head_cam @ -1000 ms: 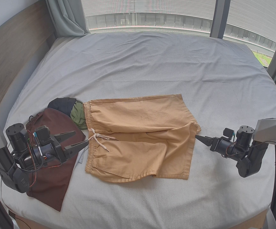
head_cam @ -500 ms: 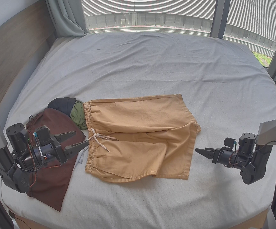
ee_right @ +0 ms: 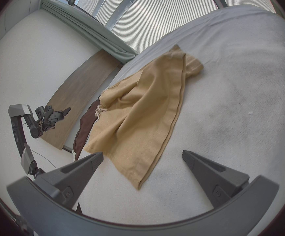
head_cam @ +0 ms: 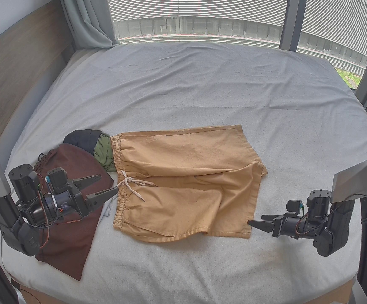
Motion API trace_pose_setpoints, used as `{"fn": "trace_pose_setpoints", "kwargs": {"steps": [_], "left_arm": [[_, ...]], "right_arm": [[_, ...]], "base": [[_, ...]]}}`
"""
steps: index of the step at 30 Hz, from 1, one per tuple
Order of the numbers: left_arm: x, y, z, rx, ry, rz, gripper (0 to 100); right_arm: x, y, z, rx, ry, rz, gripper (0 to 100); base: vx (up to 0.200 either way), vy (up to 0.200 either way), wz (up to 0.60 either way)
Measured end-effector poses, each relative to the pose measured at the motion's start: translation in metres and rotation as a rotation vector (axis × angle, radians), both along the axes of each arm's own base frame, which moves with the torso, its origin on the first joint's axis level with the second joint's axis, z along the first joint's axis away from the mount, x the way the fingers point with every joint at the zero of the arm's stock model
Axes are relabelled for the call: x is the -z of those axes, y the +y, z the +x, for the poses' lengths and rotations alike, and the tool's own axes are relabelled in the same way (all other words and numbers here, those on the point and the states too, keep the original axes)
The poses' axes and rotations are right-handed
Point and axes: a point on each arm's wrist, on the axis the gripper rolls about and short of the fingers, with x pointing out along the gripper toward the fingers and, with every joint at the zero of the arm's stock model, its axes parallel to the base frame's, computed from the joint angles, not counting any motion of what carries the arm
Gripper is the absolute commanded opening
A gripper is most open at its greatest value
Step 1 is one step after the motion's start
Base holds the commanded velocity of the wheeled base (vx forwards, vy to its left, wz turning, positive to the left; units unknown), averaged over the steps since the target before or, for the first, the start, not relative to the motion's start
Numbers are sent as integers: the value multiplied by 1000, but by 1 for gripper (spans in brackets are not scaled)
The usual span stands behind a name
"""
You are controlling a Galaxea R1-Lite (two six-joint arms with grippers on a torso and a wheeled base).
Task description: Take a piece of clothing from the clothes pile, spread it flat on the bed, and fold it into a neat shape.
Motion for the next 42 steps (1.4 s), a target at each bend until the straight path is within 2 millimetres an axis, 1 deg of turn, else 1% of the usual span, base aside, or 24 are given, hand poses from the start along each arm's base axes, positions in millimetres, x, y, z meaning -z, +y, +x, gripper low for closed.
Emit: {"fn": "trace_pose_setpoints", "kwargs": {"steps": [14,23,29,30,42], "left_arm": [[22,0,5,0,71,7,100],[28,0,7,-4,91,8,100],[29,1,7,-5,93,8,100],[29,1,7,-5,94,8,100],[30,1,7,-4,97,8,100]], "right_arm": [[16,18,-10,-59,67,-7,100],[23,27,-13,-83,89,-8,100],[26,30,-11,-86,96,-2,100],[26,30,-10,-85,98,1,0],[29,30,-7,-76,108,3,0]], "base": [[0,0,0],[0,0,0],[0,0,0],[0,0,0],[0,0,0]]}}
